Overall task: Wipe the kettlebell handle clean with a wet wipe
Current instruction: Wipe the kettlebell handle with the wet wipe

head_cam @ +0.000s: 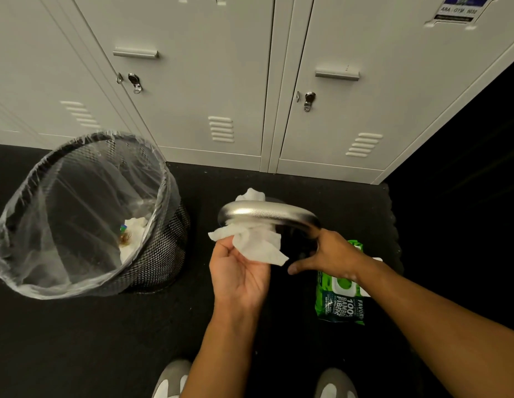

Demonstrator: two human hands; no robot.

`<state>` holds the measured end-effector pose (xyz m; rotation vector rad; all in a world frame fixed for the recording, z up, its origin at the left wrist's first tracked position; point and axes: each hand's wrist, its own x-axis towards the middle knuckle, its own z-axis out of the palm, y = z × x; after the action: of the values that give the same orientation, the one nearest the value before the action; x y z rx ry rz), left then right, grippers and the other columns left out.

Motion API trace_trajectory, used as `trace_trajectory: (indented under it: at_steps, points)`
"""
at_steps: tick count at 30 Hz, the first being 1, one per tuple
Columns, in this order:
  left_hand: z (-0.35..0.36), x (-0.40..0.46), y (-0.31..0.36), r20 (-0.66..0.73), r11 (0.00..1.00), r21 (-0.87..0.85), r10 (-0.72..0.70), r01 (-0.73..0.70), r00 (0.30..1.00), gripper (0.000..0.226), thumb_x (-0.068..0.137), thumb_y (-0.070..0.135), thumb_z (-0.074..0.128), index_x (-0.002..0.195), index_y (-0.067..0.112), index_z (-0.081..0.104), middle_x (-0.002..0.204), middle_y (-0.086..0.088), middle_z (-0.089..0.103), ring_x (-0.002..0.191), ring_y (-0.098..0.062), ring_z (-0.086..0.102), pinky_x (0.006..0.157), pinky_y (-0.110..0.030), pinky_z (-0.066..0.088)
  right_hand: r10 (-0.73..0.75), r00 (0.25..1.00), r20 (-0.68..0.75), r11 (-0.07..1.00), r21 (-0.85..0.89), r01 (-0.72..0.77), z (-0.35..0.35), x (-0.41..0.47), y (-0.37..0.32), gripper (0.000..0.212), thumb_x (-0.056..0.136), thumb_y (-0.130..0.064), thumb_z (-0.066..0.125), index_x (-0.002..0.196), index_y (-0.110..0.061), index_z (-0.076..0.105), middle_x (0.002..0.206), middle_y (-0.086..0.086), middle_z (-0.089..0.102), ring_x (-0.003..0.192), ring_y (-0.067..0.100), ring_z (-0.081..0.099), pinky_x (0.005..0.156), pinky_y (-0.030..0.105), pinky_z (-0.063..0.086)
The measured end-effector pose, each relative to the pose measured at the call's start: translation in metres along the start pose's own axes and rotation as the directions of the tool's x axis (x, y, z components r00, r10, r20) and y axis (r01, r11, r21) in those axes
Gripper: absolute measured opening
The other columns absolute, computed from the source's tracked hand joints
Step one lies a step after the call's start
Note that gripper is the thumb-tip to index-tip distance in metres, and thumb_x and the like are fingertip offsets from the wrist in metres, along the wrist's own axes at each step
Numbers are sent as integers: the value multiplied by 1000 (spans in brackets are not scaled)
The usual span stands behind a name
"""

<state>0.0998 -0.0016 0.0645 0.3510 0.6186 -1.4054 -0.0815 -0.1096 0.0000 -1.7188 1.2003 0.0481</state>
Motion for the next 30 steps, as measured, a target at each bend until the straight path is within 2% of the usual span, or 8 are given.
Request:
trace_trajectory:
  at_steps: [8, 11, 15, 18, 21, 23, 25, 30]
  points:
    - [-11, -12, 6, 26, 993, -110, -43, 45, 999, 52, 96, 10, 43, 147, 5, 44, 145, -16, 52, 135, -28, 51, 116, -40, 36, -6, 1000, 9, 1000, 15, 6, 0, -2, -3, 111, 60, -39, 97, 154, -28, 39, 130, -21, 56, 127, 10, 53, 109, 32, 44]
    - [-2, 2, 10, 5, 983, -175, -59, 59, 998, 46, 100, 12, 38, 143, 0, 47, 137, -21, 58, 124, -33, 60, 102, -45, 51, -3, 1000, 12, 1000, 3, 3, 0, -1, -2, 112, 59, -41, 97, 154, -30, 39, 132, -19, 56, 126, 8, 51, 105, 26, 42]
    - [8, 14, 9, -74, 967, -250, -75, 54, 994, 49, 99, 11, 37, 145, -2, 43, 142, -24, 53, 133, -34, 52, 114, -40, 38, -2, 1000, -4, 1000, 1, 2, 0, -3, -5, 111, 59, -41, 97, 154, -30, 39, 141, -12, 56, 127, 9, 50, 106, 26, 41]
    - [6, 3, 9, 53, 925, -364, -99, 112, 994, 45, 104, 16, 34, 144, -1, 44, 121, -31, 65, 105, -44, 69, 87, -50, 59, 15, 1000, 6, 1000, 21, -15, -1, -3, -7, 110, 61, -38, 97, 154, -28, 40, 142, -10, 56, 130, 12, 51, 108, 30, 41]
    - [1, -12, 13, 237, 809, -534, -136, 246, 962, 43, 106, 20, 32, 144, 4, 44, 104, -37, 67, 83, -55, 70, 67, -62, 59, 25, 1000, 18, 1000, 17, -25, -1, -2, -6, 109, 61, -39, 97, 154, -29, 40, 142, -12, 56, 125, 10, 52, 109, 31, 43]
    - [-2, -11, 15, 225, 818, -523, -137, 238, 965, 44, 104, 16, 34, 143, -2, 44, 115, -37, 63, 89, -59, 67, 66, -66, 57, 19, 1000, 24, 1000, 15, -20, -1, -2, -4, 111, 59, -41, 97, 153, -30, 40, 140, -15, 56, 127, 10, 53, 110, 32, 44]
    - [-1, -4, 16, 70, 907, -393, -138, 155, 988, 47, 103, 14, 36, 147, -1, 39, 128, -34, 59, 104, -53, 66, 85, -61, 55, 16, 999, 30, 1000, 24, -16, -1, -1, -4, 112, 58, -43, 97, 154, -31, 40, 141, -16, 55, 131, 11, 52, 112, 33, 43]
    - [2, -2, 19, 127, 802, -554, -185, 224, 975, 46, 102, 13, 36, 147, 5, 38, 110, -34, 65, 68, -52, 70, 63, -61, 59, 8, 1000, 27, 999, 34, -9, 0, 0, 0, 114, 54, -49, 97, 153, -34, 41, 147, -13, 53, 134, 10, 51, 113, 36, 44]
